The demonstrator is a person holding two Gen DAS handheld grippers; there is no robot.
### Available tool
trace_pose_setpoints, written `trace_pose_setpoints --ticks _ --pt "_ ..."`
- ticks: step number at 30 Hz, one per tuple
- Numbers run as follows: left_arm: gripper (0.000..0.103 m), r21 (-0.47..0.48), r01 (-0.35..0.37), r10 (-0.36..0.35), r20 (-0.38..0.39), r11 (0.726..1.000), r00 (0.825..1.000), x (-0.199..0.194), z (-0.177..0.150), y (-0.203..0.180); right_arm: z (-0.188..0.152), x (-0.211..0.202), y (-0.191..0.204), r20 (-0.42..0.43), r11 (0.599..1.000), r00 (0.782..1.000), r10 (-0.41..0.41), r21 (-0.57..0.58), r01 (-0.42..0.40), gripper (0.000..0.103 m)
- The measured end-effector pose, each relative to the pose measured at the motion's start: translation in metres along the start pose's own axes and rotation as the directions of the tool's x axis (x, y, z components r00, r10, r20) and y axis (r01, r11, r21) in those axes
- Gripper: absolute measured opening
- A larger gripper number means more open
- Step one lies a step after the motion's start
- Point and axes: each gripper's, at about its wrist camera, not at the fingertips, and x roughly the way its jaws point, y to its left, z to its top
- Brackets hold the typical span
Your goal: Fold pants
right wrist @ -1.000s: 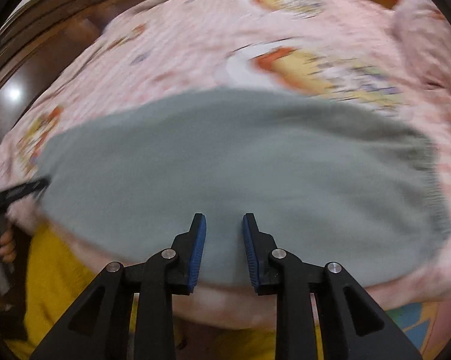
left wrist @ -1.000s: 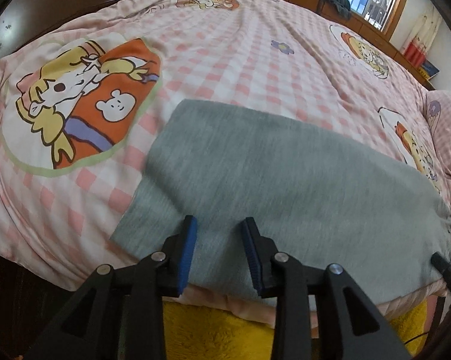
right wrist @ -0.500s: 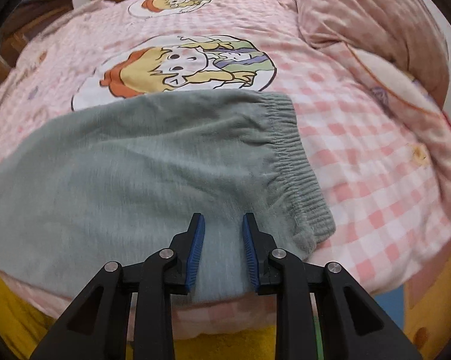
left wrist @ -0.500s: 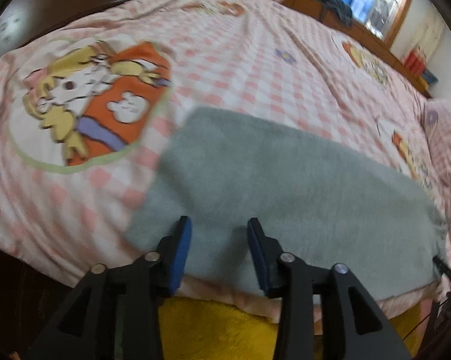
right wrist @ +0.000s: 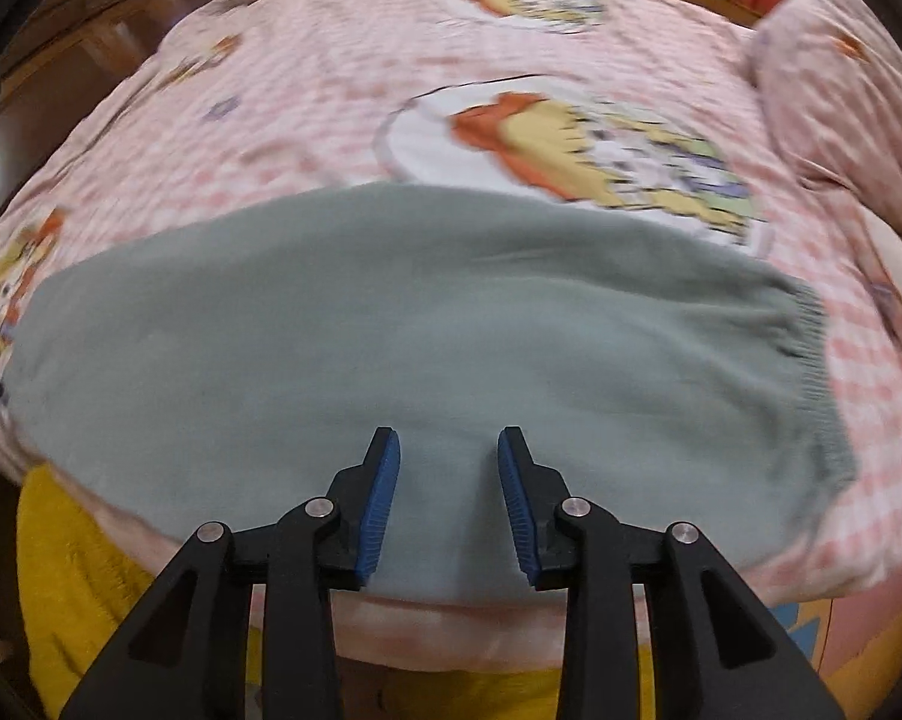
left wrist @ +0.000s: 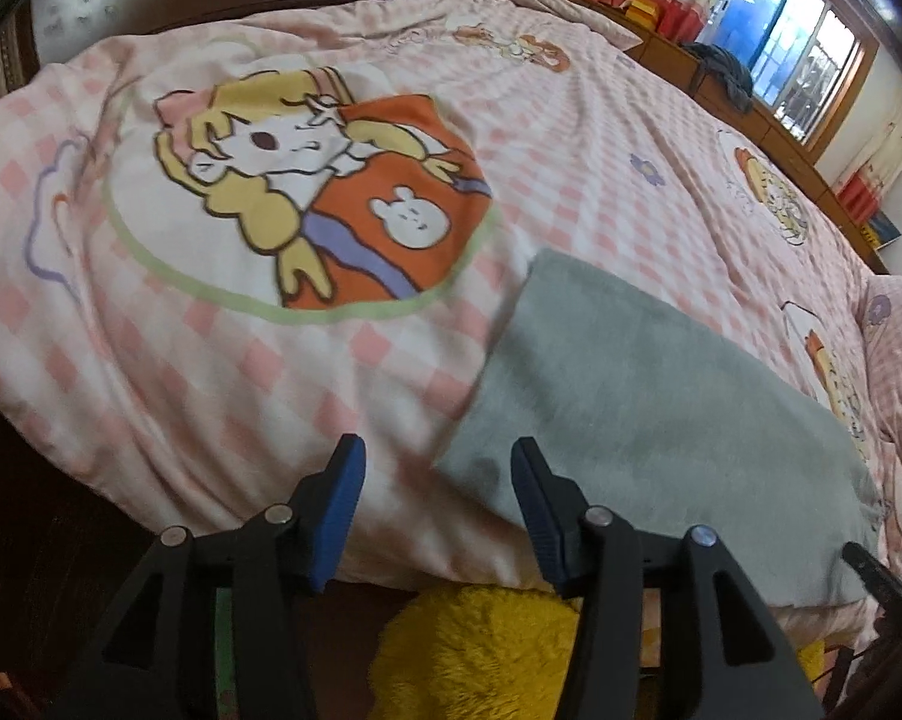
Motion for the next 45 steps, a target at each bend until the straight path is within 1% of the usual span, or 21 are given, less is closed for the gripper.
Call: trace_pose_setpoints --ticks 3,6,8,10,12,16,17,18,19,22,24,25,26,28,29,33,39,40,41,42,45 --pt "0.053 0.052 0.039 -0.04 0.021 0.998 0.999 0.002 0.007 -0.012 -0.002 0.006 0.023 -0.016 0.999 1.0 0.023 -0.033 -0.023 0.035" --pt "0.053 0.107 0.051 -0.054 0.03 0.993 0.998 0.011 0.018 -0.024 -0.003 0.009 0.037 -0.023 0.998 0.999 0.032 -0.055 -0.033 0.036" --pt "0.053 0.112 0.059 -0.06 0.008 0.992 0.998 0.022 0.024 -0.026 -0.004 0.01 0.043 -0.03 0.997 0.998 0.052 -0.06 -0.053 0.037" --pt "0.053 0.11 0.057 -0.057 -0.005 0.992 0.998 0.031 0.025 -0.026 -0.005 0.011 0.047 -0.028 0.996 0.998 0.053 -0.068 -0.055 0.042" --pt "0.054 0.126 0.049 -0.051 0.008 0.991 0.999 0.035 0.023 -0.028 -0.007 0.013 0.049 -0.025 0.996 0.998 0.051 -0.072 -0.053 0.046" --pt "0.055 0.15 0.05 -0.054 0.021 0.987 0.998 0.035 0.019 -0.03 -0.006 0.015 0.051 -0.027 0.996 0.998 0.054 -0.068 -0.056 0.047" --pt "0.049 0.151 0.068 -0.071 0.013 0.986 0.997 0.035 0.018 -0.031 -0.005 0.016 0.052 -0.027 0.996 0.998 0.056 -0.068 -0.058 0.047" --pt "0.035 0.149 0.093 -0.094 0.003 0.984 0.996 0.033 0.017 -0.031 -0.005 0.016 0.052 -0.027 0.996 0.998 0.056 -0.069 -0.057 0.047" --pt "0.029 0.147 0.107 -0.107 -0.007 0.983 0.994 0.032 0.017 -0.032 -0.005 0.016 0.052 -0.027 0.996 0.998 0.054 -0.069 -0.056 0.047" --pt "0.02 0.155 0.159 -0.159 -0.011 0.975 0.987 0.022 0.013 -0.035 -0.005 0.016 0.052 -0.023 0.996 0.998 0.054 -0.068 -0.056 0.047" --pt "0.019 0.162 0.213 -0.213 -0.017 0.964 0.977 0.017 0.011 -0.039 -0.005 0.017 0.052 -0.023 0.996 0.998 0.055 -0.068 -0.057 0.047" --pt "0.019 0.169 0.214 -0.214 -0.014 0.962 0.977 0.016 0.01 -0.041 -0.005 0.017 0.052 -0.023 0.996 0.998 0.056 -0.068 -0.058 0.047" --pt "0.019 0.182 0.196 -0.198 -0.007 0.964 0.98 0.016 0.009 -0.043 -0.005 0.017 0.052 -0.023 0.996 0.998 0.058 -0.069 -0.06 0.047" --pt "0.02 0.185 0.138 -0.139 -0.005 0.973 0.99 0.022 0.009 -0.043 -0.005 0.017 0.051 -0.022 0.996 0.998 0.061 -0.068 -0.063 0.047" --pt "0.021 0.173 0.126 -0.126 -0.011 0.977 0.992 0.026 0.009 -0.041 -0.005 0.017 0.051 -0.021 0.996 0.998 0.063 -0.069 -0.064 0.047" --pt "0.026 0.097 0.155 -0.154 -0.018 0.983 0.988 0.034 0.009 -0.029 -0.006 0.017 0.051 -0.018 0.995 0.998 0.067 -0.069 -0.068 0.047" --pt "0.027 0.114 0.129 -0.129 -0.003 0.985 0.992 0.036 0.008 -0.034 -0.006 0.016 0.051 -0.019 0.995 0.998 0.066 -0.07 -0.067 0.048" --pt "0.025 0.121 0.123 -0.124 0.001 0.985 0.992 0.035 0.007 -0.035 -0.006 0.016 0.051 -0.02 0.995 0.998 0.066 -0.069 -0.067 0.048" --pt "0.019 0.132 0.127 -0.128 0.001 0.983 0.992 0.035 0.007 -0.037 -0.006 0.016 0.051 -0.02 0.995 0.997 0.068 -0.068 -0.069 0.048" --pt "0.016 0.134 0.131 -0.133 0.0 0.982 0.991 0.034 0.008 -0.038 -0.006 0.015 0.051 -0.018 0.994 0.997 0.079 -0.069 -0.08 0.048" --pt "0.013 0.129 0.139 -0.14 0.002 0.982 0.99 0.029 0.008 -0.04 -0.003 0.011 0.054 -0.011 0.991 0.993 0.12 -0.065 -0.12 0.048"
